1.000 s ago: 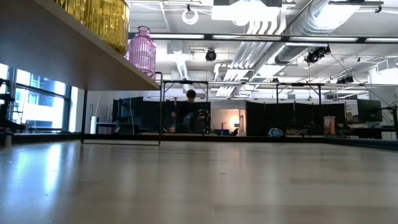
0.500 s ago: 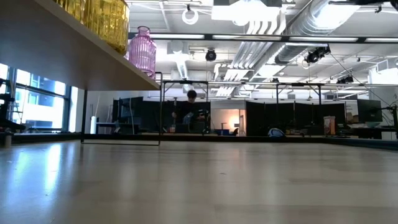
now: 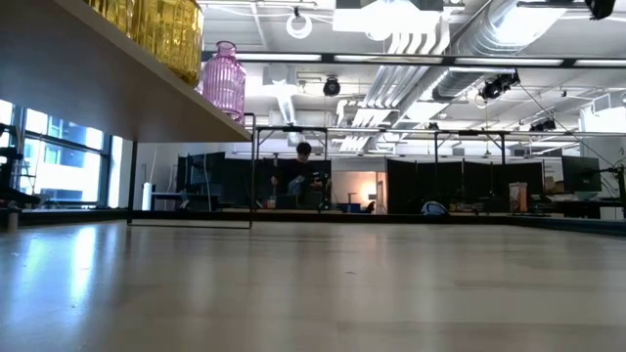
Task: Sort vases onto shelf
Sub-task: Adjust the blue flower vase on the shelf
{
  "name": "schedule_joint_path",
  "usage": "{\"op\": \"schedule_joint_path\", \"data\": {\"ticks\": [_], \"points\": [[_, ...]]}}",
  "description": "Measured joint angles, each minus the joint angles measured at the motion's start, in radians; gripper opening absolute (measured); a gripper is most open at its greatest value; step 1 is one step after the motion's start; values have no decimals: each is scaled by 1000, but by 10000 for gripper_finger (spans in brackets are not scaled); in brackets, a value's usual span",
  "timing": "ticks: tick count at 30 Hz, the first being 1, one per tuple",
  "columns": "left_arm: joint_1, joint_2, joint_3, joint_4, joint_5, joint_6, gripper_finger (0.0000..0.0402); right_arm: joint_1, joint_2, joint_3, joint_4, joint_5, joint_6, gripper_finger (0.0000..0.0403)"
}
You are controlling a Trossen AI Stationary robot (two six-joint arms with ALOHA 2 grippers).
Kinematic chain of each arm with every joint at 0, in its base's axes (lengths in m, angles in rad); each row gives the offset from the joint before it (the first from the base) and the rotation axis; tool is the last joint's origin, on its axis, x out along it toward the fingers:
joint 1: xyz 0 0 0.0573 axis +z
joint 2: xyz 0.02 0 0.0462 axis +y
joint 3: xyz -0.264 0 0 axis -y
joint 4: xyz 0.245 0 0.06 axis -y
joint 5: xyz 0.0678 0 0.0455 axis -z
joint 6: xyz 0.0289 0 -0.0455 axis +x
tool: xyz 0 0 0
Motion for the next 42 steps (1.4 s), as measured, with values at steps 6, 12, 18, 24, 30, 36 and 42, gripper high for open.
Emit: {"op": "schedule_joint_path", "data": {"ticks": [6, 12, 18, 24, 30, 36, 42], "points": [[0, 0, 0, 1, -2, -26, 10, 0, 0, -27, 16, -99, -33, 113], [0, 0, 0, 2, -26, -11, 10, 0, 0, -27, 16, -100, 9, 113], [0, -9, -40, 36, -29, 2, 10, 0, -1, -27, 74, -219, -78, 113], [0, -57, -177, 107, -25, -49, 10, 0, -4, -27, 178, -308, -139, 113], [0, -123, -315, 225, -6, -62, 10, 0, -55, -148, 296, -411, -188, 113], [0, -177, -370, 281, -1, -89, 10, 0, -242, -413, 516, -493, -210, 113], [0, -179, -370, 294, 6, -79, 10, 0, -296, -613, 664, -502, -202, 113]]}}
